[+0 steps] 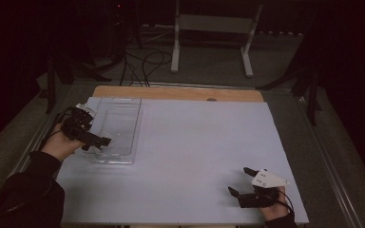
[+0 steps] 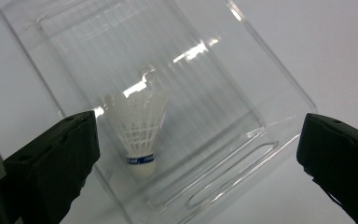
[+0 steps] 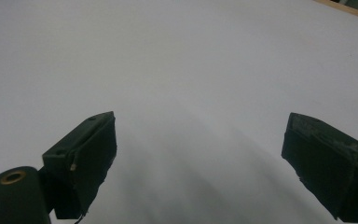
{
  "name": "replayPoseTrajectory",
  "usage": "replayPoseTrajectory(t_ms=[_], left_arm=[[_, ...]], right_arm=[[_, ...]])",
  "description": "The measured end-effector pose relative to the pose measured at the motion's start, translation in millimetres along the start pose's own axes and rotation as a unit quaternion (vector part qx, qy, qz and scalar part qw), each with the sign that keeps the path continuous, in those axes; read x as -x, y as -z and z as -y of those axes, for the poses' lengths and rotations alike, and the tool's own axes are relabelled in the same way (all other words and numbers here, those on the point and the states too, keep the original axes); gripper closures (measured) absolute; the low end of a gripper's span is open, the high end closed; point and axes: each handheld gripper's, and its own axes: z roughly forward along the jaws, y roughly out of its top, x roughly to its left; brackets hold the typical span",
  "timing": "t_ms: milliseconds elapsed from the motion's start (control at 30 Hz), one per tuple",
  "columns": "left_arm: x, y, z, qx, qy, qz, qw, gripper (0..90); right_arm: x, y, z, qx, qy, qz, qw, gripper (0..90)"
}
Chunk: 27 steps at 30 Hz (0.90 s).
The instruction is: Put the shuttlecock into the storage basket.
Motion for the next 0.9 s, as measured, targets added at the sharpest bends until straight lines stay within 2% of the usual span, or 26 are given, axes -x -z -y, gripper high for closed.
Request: replayPoseTrajectory(t_ms=[100, 133, 167, 200, 233, 267, 300, 333, 433, 600, 667, 700, 733, 833, 867, 900], left_arm=[[2.0, 0.0, -1.7, 0.009, -0.003, 0.001, 1.0, 0.0], [3.8, 0.6, -3.0, 0.025, -0.005, 0.007, 0.9997, 0.0], [3.8, 0.6, -3.0, 0.025, -0.005, 0.007, 0.9997, 0.0], [5.5, 1.3, -4.6, 0.041, -0.004, 0.009, 0.9991, 0.0], [5.5, 1.3, -4.6, 0.041, -0.004, 0.009, 0.9991, 0.0], [7.5, 2.2, -5.6, 0.066, -0.005, 0.009, 0.9977, 0.0], [7.5, 2.2, -5.6, 0.066, -0.005, 0.009, 0.9977, 0.0], [8.8, 2.3, -6.6, 0.083, -0.006, 0.016, 0.9964, 0.0], [9.1, 0.4, -7.2, 0.083, -0.004, 0.021, 0.9963, 0.1], [12.2, -2.7, -7.4, 0.091, -0.016, 0.027, 0.9954, 0.1], [15.1, -2.1, -7.7, 0.103, -0.022, 0.037, 0.9937, 0.1], [15.1, -2.1, -7.7, 0.103, -0.022, 0.037, 0.9937, 0.0], [18.7, -1.8, -8.5, 0.108, -0.03, 0.041, 0.9929, 0.0], [22.7, -1.8, -9.8, 0.109, -0.037, 0.045, 0.9924, 0.1], [26.5, -1.9, -11.4, 0.109, -0.047, 0.056, 0.9914, 0.1], [26.5, -1.9, -11.4, 0.109, -0.047, 0.056, 0.9914, 0.0]], right_arm=[[0.0, 0.3, -0.1, 0.001, 0.001, 0.001, 1.0, 10.0], [0.2, 0.3, -0.1, 0.001, 0.001, 0.0, 1.0, 10.0], [0.2, 0.3, -0.1, 0.001, 0.001, 0.0, 1.0, 10.0], [0.0, 0.2, 0.0, 0.0, 0.0, 0.0, 1.0, 10.0], [0.0, 0.2, 0.0, 0.0, 0.0, 0.0, 1.0, 10.0], [-0.1, 0.0, 0.0, 0.0, 0.001, 0.0, 1.0, 10.0], [-0.1, 0.0, 0.0, 0.0, 0.001, 0.0, 1.0, 10.0], [-0.1, 0.0, 0.0, 0.0, 0.001, -0.001, 1.0, 10.0], [0.1, 0.2, 0.2, 0.0, 0.0, -0.001, 1.0, 10.0], [0.1, 0.6, 0.1, 0.001, 0.002, 0.0, 1.0, 10.0], [0.1, 0.4, 0.3, 0.0, 0.0, -0.001, 1.0, 10.0], [0.1, 0.4, 0.3, 0.0, 0.0, -0.001, 1.0, 10.0], [0.1, 0.4, 0.1, 0.001, 0.001, -0.001, 1.0, 10.0], [0.0, 0.4, 0.0, 0.0, 0.002, 0.0, 1.0, 10.0], [-0.1, 0.3, 0.1, 0.0, 0.001, -0.001, 1.0, 10.0], [-0.1, 0.3, 0.1, 0.0, 0.001, -0.001, 1.0, 10.0]])
